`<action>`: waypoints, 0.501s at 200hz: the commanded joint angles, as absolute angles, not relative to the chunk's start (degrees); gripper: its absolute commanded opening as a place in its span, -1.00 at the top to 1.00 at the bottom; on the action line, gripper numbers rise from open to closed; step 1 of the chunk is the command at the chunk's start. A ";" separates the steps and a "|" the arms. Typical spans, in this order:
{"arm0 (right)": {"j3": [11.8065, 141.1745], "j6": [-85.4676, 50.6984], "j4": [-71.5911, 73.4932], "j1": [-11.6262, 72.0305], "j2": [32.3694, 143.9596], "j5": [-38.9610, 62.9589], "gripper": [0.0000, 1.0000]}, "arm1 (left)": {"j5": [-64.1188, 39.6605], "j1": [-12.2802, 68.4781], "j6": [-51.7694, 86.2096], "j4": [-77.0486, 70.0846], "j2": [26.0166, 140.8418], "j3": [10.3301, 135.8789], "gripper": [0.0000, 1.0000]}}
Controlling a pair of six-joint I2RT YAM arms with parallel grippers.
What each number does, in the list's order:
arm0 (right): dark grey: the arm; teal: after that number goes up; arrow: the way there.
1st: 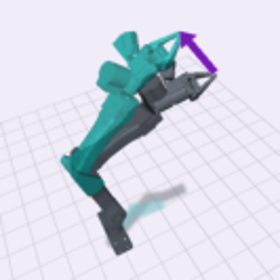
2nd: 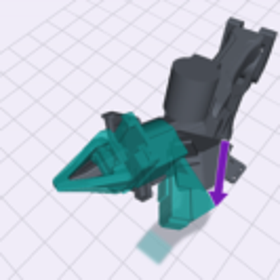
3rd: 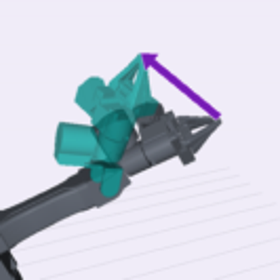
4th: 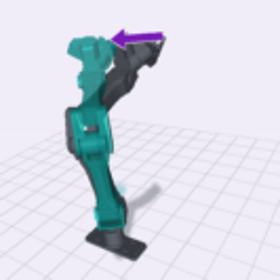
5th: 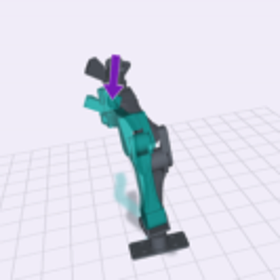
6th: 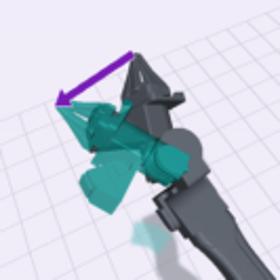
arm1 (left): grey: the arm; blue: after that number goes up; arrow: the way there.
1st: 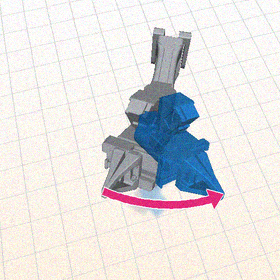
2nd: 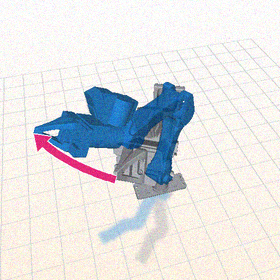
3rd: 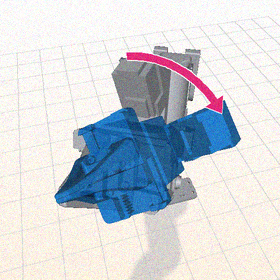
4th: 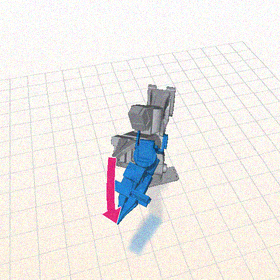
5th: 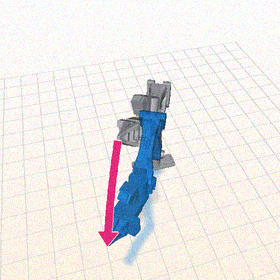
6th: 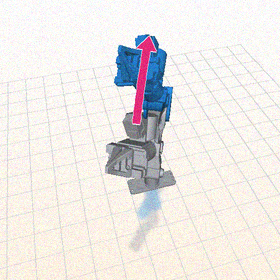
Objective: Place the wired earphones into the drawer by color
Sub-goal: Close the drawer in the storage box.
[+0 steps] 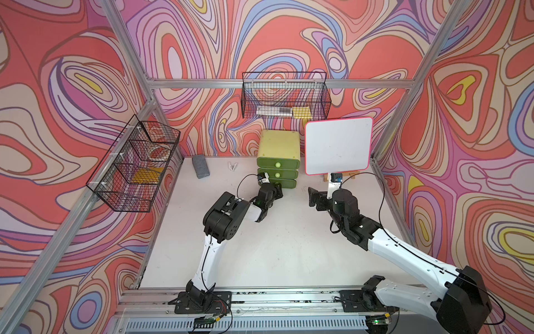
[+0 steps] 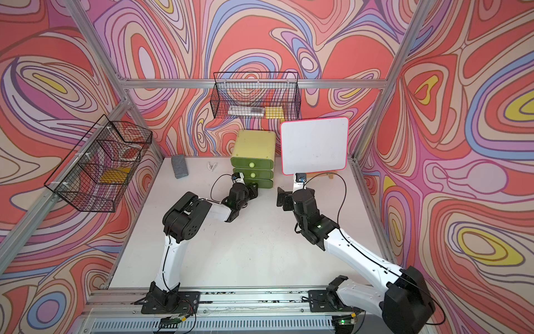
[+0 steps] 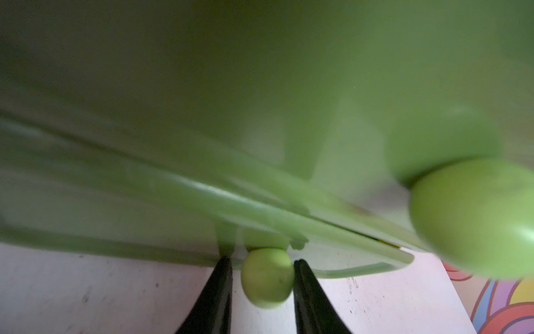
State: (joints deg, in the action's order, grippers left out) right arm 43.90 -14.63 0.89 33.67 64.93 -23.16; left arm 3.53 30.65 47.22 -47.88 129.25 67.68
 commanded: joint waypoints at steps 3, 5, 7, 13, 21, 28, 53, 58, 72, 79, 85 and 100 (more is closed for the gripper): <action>43.16 -14.59 2.00 33.35 64.16 -23.80 -0.94 | 5.17 30.15 48.07 -50.97 130.85 69.17 0.31; 43.16 -14.55 2.02 33.41 64.16 -23.75 -0.94 | 5.18 30.15 48.07 -50.97 130.86 69.17 0.31; 43.15 -14.58 1.95 33.38 64.16 -23.80 -0.94 | 5.18 30.17 48.08 -51.02 130.87 69.24 0.31; 43.15 -14.59 2.01 33.41 64.16 -23.88 -0.95 | 5.19 30.15 48.19 -51.06 130.83 69.30 0.31; 43.15 -14.59 2.00 33.35 64.20 -23.75 -0.94 | 5.10 30.15 48.10 -51.06 130.87 69.21 0.31; 43.15 -14.59 2.09 33.39 64.16 -23.81 -0.94 | 5.06 30.17 48.05 -50.98 130.78 69.17 0.31; 43.15 -14.59 2.10 33.39 64.16 -23.83 -0.95 | 4.65 30.24 48.21 -50.98 129.50 67.85 0.28; 43.15 -14.57 2.06 33.40 64.24 -23.87 -0.94 | 4.66 30.24 48.32 -50.98 129.07 67.37 0.28; 43.16 -14.57 2.11 33.40 64.22 -23.86 -0.94 | 4.91 30.43 48.51 -51.30 127.73 65.63 0.26; 43.15 -14.59 2.09 33.34 64.22 -23.88 -0.94 | 5.09 30.58 48.52 -51.50 126.94 64.58 0.25; 43.16 -14.58 2.08 33.43 64.25 -23.87 -0.94 | 5.39 30.67 48.52 -51.46 126.10 63.76 0.24; 43.15 -14.50 2.10 33.40 64.16 -23.90 -0.94 | 5.96 31.13 48.18 -51.09 123.85 61.45 0.21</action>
